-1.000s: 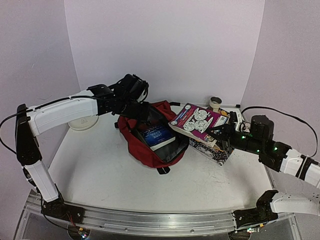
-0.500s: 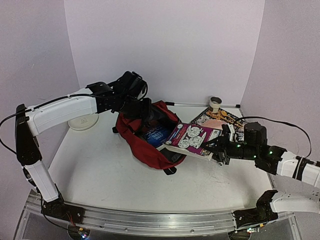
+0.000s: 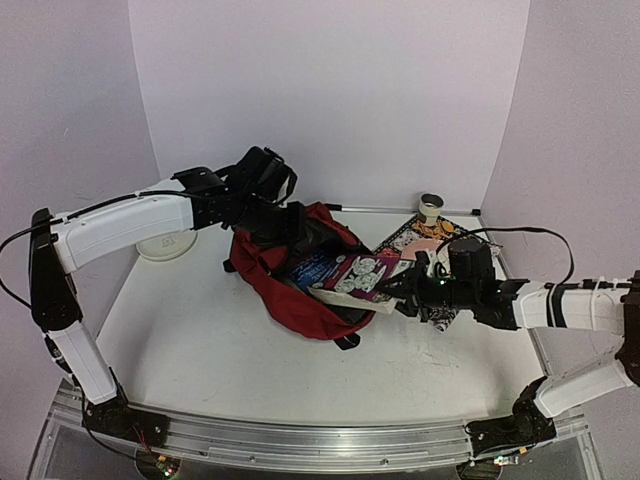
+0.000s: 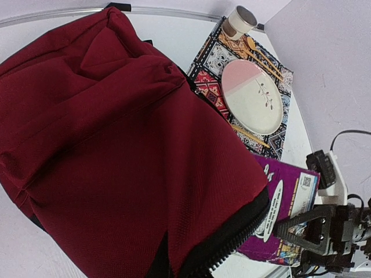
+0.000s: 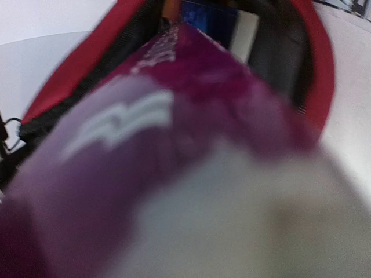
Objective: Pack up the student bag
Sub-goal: Place the book in the largest pocket of the bag.
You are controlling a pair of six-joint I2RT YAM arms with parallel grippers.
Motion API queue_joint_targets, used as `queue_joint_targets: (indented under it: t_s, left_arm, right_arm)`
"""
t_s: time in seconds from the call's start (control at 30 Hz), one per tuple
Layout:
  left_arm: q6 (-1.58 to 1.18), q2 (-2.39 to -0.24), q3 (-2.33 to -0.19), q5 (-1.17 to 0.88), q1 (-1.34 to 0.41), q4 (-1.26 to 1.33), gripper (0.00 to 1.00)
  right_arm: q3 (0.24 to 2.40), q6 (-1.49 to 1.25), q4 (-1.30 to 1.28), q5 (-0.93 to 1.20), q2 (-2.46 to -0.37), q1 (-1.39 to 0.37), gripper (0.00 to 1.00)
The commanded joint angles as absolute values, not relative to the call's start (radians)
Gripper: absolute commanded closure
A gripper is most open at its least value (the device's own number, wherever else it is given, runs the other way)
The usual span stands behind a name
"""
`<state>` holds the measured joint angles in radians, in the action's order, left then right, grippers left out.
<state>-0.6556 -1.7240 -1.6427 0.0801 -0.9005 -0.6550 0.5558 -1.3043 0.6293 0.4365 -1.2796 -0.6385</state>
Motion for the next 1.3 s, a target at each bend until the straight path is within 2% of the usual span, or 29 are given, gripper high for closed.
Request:
queue_joint_targets:
  t_s: [0.0, 0.2, 0.5, 0.8, 1.0, 1.17, 1.27]
  left_arm:
    - [-0.648, -1.637, -1.623, 0.044, -0.910, -0.626, 1.00]
    - [-0.641, -1.634, -1.605, 0.017, -0.913, -0.624, 1.00]
    - [-0.703, -1.601, -1.611, -0.012, -0.916, -0.559, 1.00]
    - [-0.748, -1.533, -1.494, -0.084, -0.919, -0.479, 1.00]
    - [-0.761, -1.451, -1.410, -0.005, -0.919, -0.479, 1.00]
    - [-0.784, -1.397, -1.385, 0.118, -0.919, -0.475, 1.00]
    - [-0.758, -1.394, -1.396, 0.090, -0.919, -0.472, 1.00]
  right_arm:
    - [0.700, -1.323, 0.857, 0.448, -1.291, -0.643, 1.00]
    - [0.744, -1.336, 0.861, 0.458, -1.348, -0.643, 1.00]
    - [0.734, -1.386, 1.018, 0.401, -1.519, -0.668, 1.00]
    - [0.761, -1.413, 1.100, 0.344, -1.656, -0.692, 1.00]
    - [0.862, -1.425, 1.041, 0.378, -1.746, -0.732, 1.00]
    - [0.807, -1.443, 1.028, 0.385, -1.770, -0.756, 1.00]
    - [0.785, -1.438, 1.024, 0.392, -1.783, -0.761, 1.00]
